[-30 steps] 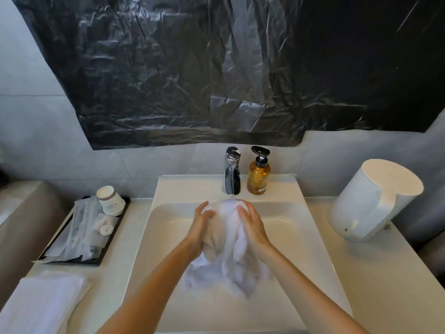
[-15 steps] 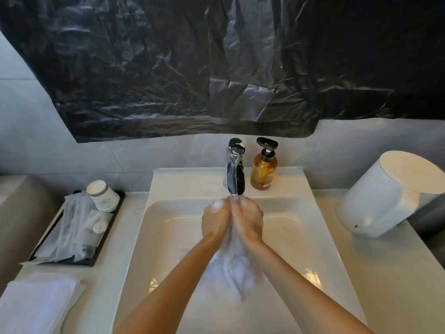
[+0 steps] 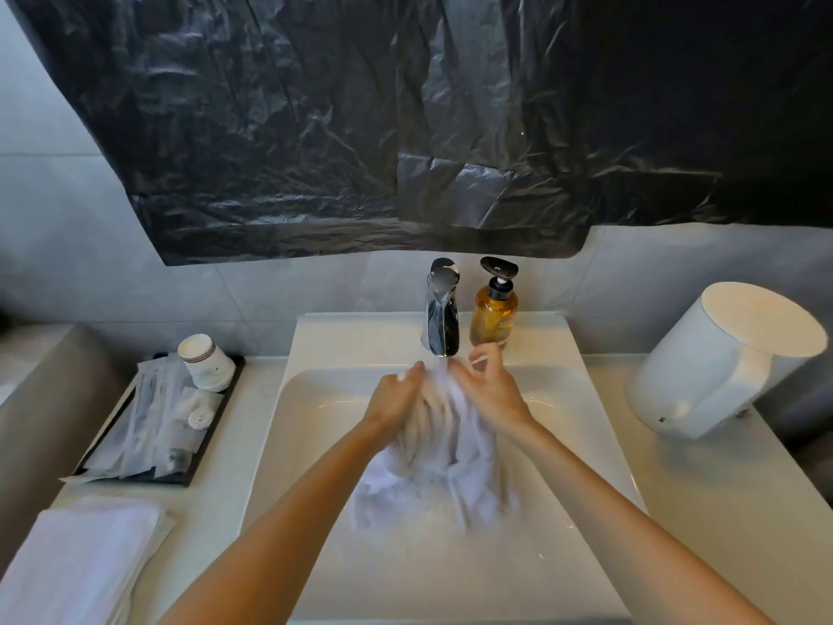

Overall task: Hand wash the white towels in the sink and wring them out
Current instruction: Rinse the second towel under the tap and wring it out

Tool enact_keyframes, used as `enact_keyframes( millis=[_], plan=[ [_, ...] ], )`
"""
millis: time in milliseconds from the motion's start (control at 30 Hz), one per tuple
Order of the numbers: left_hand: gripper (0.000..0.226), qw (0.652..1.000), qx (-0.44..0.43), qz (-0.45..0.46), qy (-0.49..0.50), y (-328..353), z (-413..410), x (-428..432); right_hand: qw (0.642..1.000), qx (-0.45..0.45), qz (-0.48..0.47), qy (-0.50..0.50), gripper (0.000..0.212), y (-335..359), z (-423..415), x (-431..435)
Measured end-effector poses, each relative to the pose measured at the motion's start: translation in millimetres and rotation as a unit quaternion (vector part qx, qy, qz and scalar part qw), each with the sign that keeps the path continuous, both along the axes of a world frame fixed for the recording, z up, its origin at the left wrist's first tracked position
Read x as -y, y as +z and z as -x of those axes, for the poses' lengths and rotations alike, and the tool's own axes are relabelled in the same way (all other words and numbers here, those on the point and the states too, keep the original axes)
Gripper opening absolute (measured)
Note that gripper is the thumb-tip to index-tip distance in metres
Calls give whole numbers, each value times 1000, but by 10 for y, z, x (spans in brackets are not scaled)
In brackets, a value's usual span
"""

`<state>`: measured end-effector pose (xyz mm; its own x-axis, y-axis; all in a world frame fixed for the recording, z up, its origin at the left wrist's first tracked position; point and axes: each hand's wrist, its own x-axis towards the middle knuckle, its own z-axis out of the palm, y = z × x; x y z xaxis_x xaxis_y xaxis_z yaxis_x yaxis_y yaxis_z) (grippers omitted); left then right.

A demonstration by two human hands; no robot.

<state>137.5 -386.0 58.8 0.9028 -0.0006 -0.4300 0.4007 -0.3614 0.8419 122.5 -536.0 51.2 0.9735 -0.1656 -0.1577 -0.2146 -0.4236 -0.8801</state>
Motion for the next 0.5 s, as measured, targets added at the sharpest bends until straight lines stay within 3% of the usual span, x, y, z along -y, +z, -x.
enact_keyframes(
  millis=[133, 267, 367, 467, 500],
  plan=[
    [52, 977, -96, 170, 87, 41, 55, -62, 990, -46, -130, -2, 62, -67, 217, 135],
    [52, 944, -166, 278, 59, 171, 146, -44, 975, -62, -179, 119, 84, -233, 485, 62],
    [54, 933, -173, 317, 14, 318, 148, -121, 975, -35, -185, 115, 59, -214, 510, 76],
    [37, 950, -116, 288, -40, 357, 158, -242, 983, -21, -178, 26, 20, -179, 443, 177],
    [45, 956, -88, 274, -51, 316, 181, -268, 983, -31, -181, 0, 12, -171, 414, 194]
  ],
)
